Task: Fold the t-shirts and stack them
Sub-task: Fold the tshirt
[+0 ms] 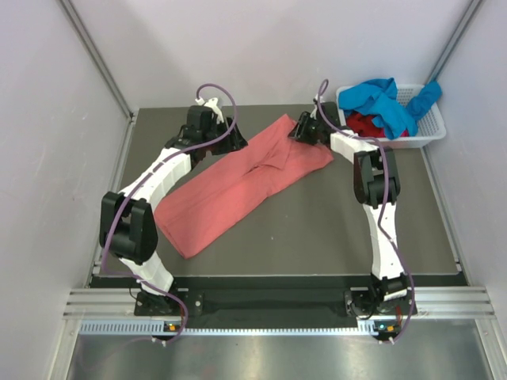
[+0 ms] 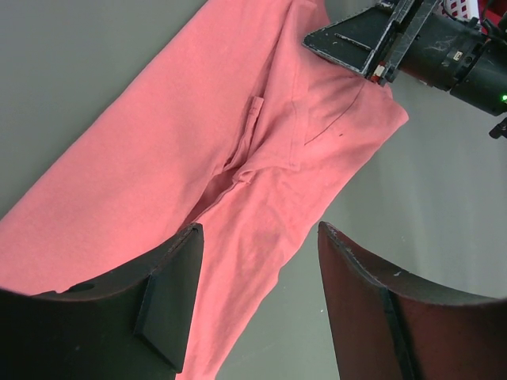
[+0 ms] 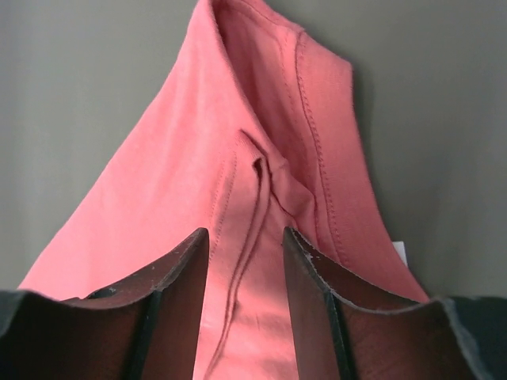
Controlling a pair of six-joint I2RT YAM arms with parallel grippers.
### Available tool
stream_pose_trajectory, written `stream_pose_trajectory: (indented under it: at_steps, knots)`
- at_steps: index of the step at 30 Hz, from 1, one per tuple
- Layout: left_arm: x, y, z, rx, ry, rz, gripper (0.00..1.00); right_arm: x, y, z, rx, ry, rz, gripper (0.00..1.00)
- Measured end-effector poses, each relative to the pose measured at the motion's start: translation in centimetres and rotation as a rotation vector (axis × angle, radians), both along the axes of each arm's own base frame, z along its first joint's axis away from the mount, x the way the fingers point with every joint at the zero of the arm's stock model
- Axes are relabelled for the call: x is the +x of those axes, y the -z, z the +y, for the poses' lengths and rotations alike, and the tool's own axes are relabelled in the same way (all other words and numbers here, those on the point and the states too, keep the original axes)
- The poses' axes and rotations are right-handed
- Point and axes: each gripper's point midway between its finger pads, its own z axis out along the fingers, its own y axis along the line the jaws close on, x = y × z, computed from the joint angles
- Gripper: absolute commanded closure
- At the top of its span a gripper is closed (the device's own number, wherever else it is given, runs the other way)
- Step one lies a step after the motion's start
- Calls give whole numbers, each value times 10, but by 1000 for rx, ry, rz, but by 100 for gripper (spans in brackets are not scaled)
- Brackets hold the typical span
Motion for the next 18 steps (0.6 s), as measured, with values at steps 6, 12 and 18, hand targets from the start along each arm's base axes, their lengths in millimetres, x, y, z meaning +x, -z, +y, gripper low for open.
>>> stream_pose_trajectory:
  at_steps: [6, 12, 18]
  knots:
    - [-1, 0, -1, -6, 3, 3, 36, 3, -6, 0, 19, -13, -7, 57]
    - [0, 0, 0, -6, 2, 3, 36, 19, -5, 5, 48, -22, -28, 58]
    - [1, -2, 5, -6, -9, 1, 36, 24, -2, 8, 74, -14, -19, 59]
